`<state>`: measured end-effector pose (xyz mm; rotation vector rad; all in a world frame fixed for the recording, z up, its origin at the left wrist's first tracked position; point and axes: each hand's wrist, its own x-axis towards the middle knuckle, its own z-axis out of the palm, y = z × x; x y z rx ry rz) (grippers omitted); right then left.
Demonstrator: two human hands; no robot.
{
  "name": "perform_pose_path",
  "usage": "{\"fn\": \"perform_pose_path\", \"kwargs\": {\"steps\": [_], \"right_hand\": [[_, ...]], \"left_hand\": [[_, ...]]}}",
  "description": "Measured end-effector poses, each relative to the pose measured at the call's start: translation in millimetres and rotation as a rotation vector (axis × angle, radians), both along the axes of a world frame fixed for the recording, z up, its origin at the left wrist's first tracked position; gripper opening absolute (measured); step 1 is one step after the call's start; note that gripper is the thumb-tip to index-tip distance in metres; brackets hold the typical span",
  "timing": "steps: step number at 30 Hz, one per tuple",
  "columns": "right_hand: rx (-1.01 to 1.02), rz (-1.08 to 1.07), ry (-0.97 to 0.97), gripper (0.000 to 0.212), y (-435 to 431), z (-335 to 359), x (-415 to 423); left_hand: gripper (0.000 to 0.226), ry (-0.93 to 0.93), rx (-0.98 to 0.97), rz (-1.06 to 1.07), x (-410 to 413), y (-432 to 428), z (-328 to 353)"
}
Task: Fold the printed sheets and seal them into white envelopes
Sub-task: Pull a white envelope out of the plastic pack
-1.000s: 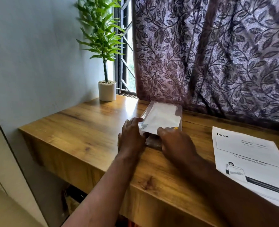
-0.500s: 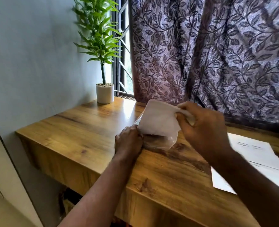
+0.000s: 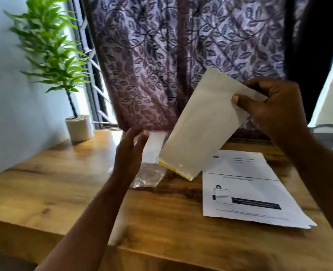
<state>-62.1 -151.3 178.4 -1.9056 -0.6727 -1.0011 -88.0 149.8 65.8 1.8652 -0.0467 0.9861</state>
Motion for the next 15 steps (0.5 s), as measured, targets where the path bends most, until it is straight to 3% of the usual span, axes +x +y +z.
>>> {"fn": "perform_pose_path", "kwargs": {"steps": [2,4,8,12,15], "right_hand": [[-0.023,0.041,0.004,0.014,-9.4,1.9,9.1],[-0.043,0.107,0.000,0.016,-18.1,3.8,14.8],[-0.004,0.177,0.040,0.031,-31.5,-4.0,19.7],[0.264,0.413,0.486,0.052,-42.2,-42.8,29.5],[0.143,0.455,0.772,0.051,-59.8,-82.3,44.6]], "left_hand": [[0.022,-0.075,-0.125,-0.244,1.9,-40.4,37.5],[0.024,-0.102,-0.117,-0.434,5.0,-79.5,66.9],[0.029,-0.123,0.045,-0.428,22.3,-125.9,90.9],[0.013,-0.168,-0.058,-0.307,50.6,-138.4,77.9],[0.009,-0.170,-0.204,-0.243,66.0,-148.1,58.6]]}}
